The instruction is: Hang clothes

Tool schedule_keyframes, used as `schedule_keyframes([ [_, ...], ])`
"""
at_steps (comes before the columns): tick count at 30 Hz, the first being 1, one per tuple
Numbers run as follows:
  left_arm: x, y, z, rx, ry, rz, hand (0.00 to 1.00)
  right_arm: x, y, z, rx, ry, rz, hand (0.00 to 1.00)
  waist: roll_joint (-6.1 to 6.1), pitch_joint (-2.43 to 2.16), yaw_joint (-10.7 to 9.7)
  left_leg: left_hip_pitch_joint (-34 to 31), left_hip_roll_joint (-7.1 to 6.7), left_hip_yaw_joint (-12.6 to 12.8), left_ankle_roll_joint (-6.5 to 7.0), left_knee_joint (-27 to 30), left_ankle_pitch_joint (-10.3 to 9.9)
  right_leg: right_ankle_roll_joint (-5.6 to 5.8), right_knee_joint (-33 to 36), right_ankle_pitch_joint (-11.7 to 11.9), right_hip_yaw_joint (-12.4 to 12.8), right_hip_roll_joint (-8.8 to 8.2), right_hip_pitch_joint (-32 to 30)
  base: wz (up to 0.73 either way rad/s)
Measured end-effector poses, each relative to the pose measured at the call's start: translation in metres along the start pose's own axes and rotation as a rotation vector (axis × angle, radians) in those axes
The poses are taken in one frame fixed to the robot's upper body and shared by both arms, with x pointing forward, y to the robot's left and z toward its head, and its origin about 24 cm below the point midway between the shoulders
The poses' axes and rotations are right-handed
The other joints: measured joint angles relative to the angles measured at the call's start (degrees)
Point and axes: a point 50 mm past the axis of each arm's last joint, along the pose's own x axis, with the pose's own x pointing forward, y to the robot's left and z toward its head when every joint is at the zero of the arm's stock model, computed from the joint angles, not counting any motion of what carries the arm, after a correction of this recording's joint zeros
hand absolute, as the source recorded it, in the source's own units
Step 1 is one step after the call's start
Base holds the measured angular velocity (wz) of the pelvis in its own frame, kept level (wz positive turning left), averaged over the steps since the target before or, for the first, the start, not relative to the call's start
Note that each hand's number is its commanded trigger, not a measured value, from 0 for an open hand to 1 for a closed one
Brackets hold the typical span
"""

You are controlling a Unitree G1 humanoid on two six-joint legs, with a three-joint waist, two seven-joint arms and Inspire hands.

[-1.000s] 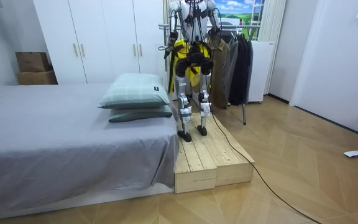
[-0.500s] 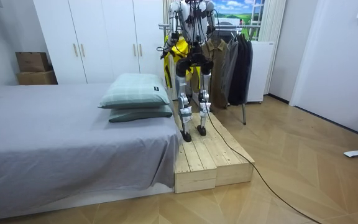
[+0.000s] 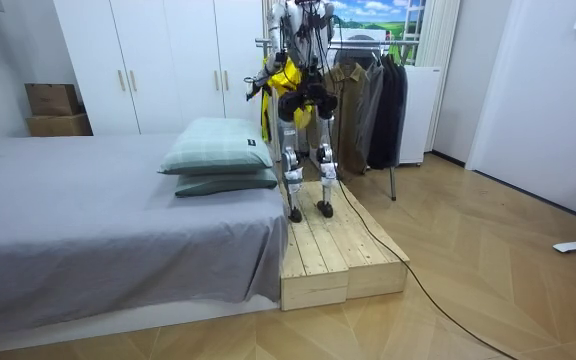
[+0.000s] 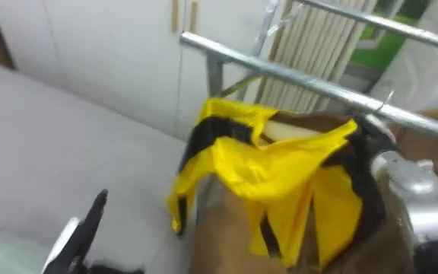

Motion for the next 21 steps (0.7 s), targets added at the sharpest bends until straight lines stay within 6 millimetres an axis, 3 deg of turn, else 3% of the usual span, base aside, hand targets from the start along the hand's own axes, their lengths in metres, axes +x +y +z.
schedule_keyframes([
  [1,0.0,0.005,-0.002,0.013,0.011,0.019,0.0,0.002,0.0,0.005,0.003,-0.007,0.007,1.0,-0.22,0.12,0.2,-0.1,-0.01,-3.9,-0.13,-0.2,-0.2,-0.23,-3.3,2.1,-0.6,0.26,-1.9,-0.19],
  [2,-0.001,0.009,-0.006,0.012,0.036,0.026,0.0,0.002,0.0,0.004,0.005,0.001,0.01,1.0,0.2,-0.06,-0.3,0.0,0.43,-5.3,-0.9,-0.2,-0.8,-1.88,-1.9,4.5,-3.0,0.19,-1.9,-0.08],
  [4,-0.003,0.009,-0.009,0.011,0.053,0.026,0.0,0.002,-0.003,-0.008,0.016,0.053,-0.001,1.0,0.28,-0.05,-1.3,0.6,0.71,-4.6,-1.04,-0.1,-0.7,-1.96,-1.1,4.6,-3.3,0.34,-1.0,0.17],
  [7,-0.006,0.004,-0.013,0.006,0.07,-0.001,0.0,-0.001,-0.01,-0.02,0.034,0.119,-0.015,1.0,0.2,-0.01,-0.9,1.6,0.78,-3.5,-1.03,-0.8,-0.6,-1.74,-1.1,4.2,-3.3,0.51,-0.8,-0.03],
  [14,-0.013,0.003,-0.024,0.004,0.126,-0.004,0.0,-0.001,-0.021,-0.017,0.056,0.154,-0.036,1.0,-1.21,0.38,-0.7,0.9,-0.15,-3.1,-1.02,-1.4,-0.6,-1.97,0.7,3.0,-4.4,-0.24,-2.8,-0.02],
  [21,-0.017,0.003,-0.028,-0.008,0.145,-0.007,0.0,-0.001,-0.026,-0.013,0.13,0.145,-0.042,1.0,-1.56,0.41,-0.5,0.2,-0.34,-3.5,-0.93,-0.5,-0.5,-1.96,0.8,2.9,-5.4,-0.58,-2.8,0.05],
])
